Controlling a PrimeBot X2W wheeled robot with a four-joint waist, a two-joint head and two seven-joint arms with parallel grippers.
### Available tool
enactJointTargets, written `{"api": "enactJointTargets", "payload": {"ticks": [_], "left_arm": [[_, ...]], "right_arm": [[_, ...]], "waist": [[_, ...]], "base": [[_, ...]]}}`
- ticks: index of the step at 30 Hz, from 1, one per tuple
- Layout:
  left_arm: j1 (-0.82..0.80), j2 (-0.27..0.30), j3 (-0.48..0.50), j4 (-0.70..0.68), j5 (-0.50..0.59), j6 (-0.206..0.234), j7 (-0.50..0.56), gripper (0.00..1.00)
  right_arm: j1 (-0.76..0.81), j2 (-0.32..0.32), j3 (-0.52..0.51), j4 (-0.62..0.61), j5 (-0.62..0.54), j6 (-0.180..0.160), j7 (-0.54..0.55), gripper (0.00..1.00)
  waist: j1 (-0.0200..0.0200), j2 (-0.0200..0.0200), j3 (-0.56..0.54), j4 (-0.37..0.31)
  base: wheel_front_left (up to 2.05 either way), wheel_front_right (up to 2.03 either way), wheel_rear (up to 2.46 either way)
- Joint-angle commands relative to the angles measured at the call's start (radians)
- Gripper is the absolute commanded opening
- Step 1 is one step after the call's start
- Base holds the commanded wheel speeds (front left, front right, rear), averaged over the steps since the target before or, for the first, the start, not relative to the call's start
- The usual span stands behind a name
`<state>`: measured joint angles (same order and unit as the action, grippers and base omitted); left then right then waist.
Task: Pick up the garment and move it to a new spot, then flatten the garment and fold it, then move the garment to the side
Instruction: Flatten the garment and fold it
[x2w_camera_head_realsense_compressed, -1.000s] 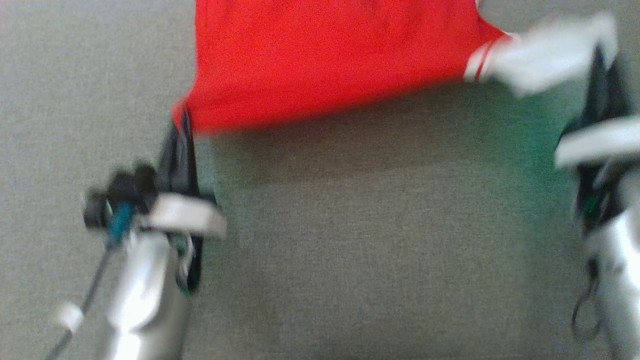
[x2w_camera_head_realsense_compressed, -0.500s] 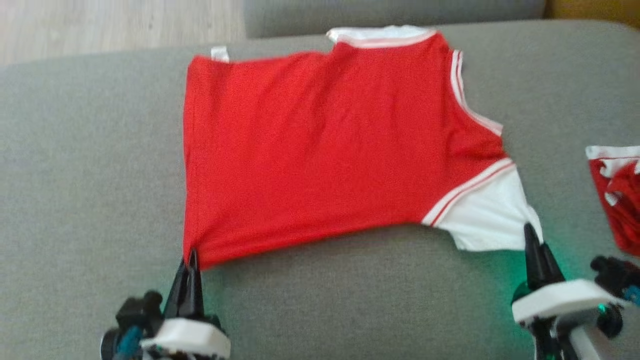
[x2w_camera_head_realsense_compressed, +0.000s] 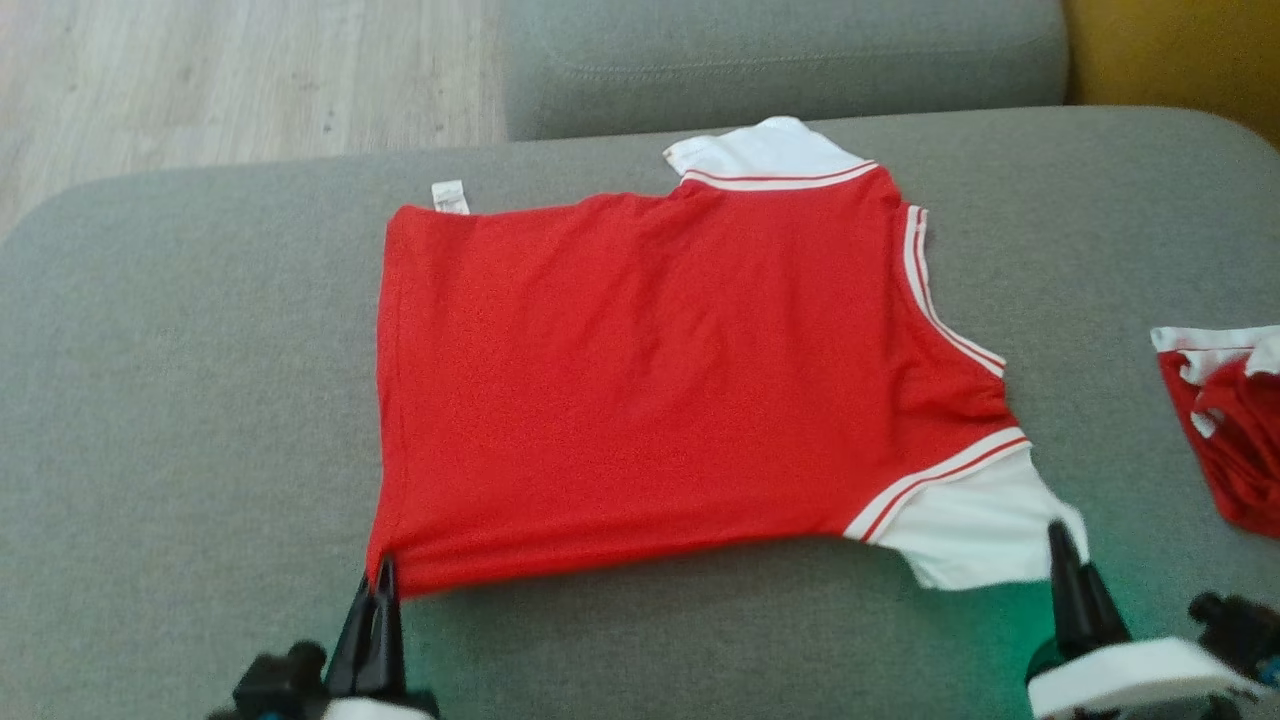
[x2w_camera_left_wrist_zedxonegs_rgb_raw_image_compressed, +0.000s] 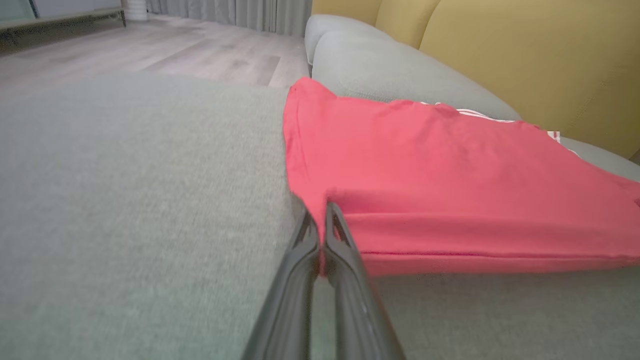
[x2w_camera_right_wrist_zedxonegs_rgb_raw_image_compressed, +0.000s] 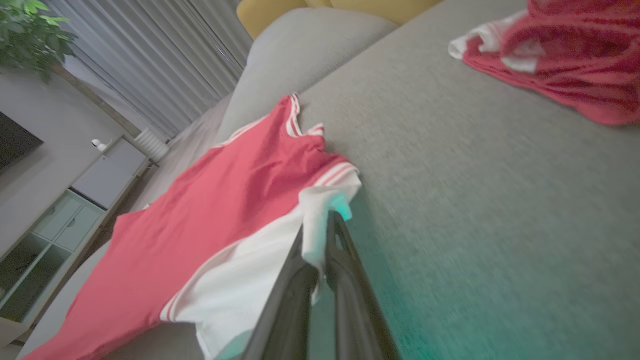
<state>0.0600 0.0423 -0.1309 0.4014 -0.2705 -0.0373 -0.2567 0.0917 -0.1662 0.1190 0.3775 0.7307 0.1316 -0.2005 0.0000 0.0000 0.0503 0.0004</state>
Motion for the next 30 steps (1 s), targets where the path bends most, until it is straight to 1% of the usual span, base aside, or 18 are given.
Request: {"api": "enactJointTargets", "payload": {"ticks": [1, 5, 9, 17, 23, 24, 25, 26, 27, 28, 29, 30], "left_arm": [[-0.056, 0.008, 0.030, -0.044, 0.022, -0.003, -0.005, 0.00], [-0.122, 0.008, 0.014, -0.073, 0.035, -0.003, -0.005, 0.00], [-0.199, 0.008, -0.009, -0.033, 0.031, 0.010, -0.005, 0.00], [-0.376, 0.008, -0.082, 0.111, 0.013, 0.037, -0.005, 0.00], [-0.492, 0.008, -0.109, 0.202, -0.018, 0.070, -0.005, 0.00], [-0.504, 0.008, -0.108, 0.212, -0.023, 0.078, -0.005, 0.00], [-0.514, 0.008, -0.106, 0.222, -0.027, 0.086, -0.005, 0.00], [-0.522, 0.008, -0.105, 0.233, -0.027, 0.095, -0.005, 0.00], [-0.527, 0.008, -0.102, 0.238, -0.027, 0.104, -0.005, 0.13], [-0.529, 0.008, -0.099, 0.238, -0.026, 0.115, -0.005, 0.91], [-0.528, 0.008, -0.095, 0.236, -0.024, 0.126, -0.005, 1.00], [-0.524, 0.008, -0.091, 0.228, -0.020, 0.136, -0.005, 1.00]], "right_arm": [[-0.046, -0.010, 0.008, -0.047, 0.005, -0.001, -0.002, 0.00], [-0.123, -0.008, -0.007, -0.086, 0.002, -0.001, 0.019, 0.00], [-0.242, -0.006, -0.026, -0.073, -0.017, -0.001, 0.057, 0.00], [-0.467, -0.007, -0.047, 0.065, -0.099, -0.001, 0.119, 0.00], [-0.578, -0.010, -0.037, 0.168, -0.150, -0.001, 0.096, 0.00], [-0.591, -0.009, -0.037, 0.181, -0.157, -0.001, 0.080, 0.04], [-0.602, -0.007, -0.034, 0.191, -0.163, -0.001, 0.064, 0.38], [-0.611, -0.004, -0.033, 0.202, -0.167, -0.001, 0.045, 0.97], [-0.618, -0.002, -0.035, 0.211, -0.172, -0.001, 0.022, 1.00], [-0.622, -0.004, -0.029, 0.222, -0.184, -0.001, 0.006, 1.00], [-0.622, -0.006, -0.024, 0.231, -0.198, -0.001, -0.010, 1.00], [-0.621, -0.010, -0.021, 0.238, -0.217, -0.001, -0.026, 1.00]], "waist": [[0.0000, 0.0000, 0.011, 0.007], [0.0000, 0.0000, 0.040, 0.022], [0.0000, 0.0000, 0.078, 0.033], [0.0000, 0.0000, 0.160, 0.065], [0.0000, 0.0000, 0.197, 0.080], [0.0000, 0.0000, 0.200, 0.080], [0.0000, 0.0000, 0.202, 0.080], [0.0000, 0.0000, 0.203, 0.079], [0.0000, 0.0000, 0.203, 0.078], [0.0000, 0.0000, 0.202, 0.077], [0.0000, 0.0000, 0.200, 0.076], [0.0000, 0.0000, 0.198, 0.075]], "base": [[0.00, 0.00, 0.00], [0.00, 0.00, 0.00], [0.00, 0.00, 0.00], [0.00, 0.00, 0.00], [0.00, 0.00, 0.00], [0.00, 0.00, 0.00], [0.00, 0.00, 0.00], [0.00, 0.00, 0.00], [0.00, 0.00, 0.00], [0.00, 0.00, 0.00], [0.00, 0.00, 0.00], [0.00, 0.00, 0.00]]}}
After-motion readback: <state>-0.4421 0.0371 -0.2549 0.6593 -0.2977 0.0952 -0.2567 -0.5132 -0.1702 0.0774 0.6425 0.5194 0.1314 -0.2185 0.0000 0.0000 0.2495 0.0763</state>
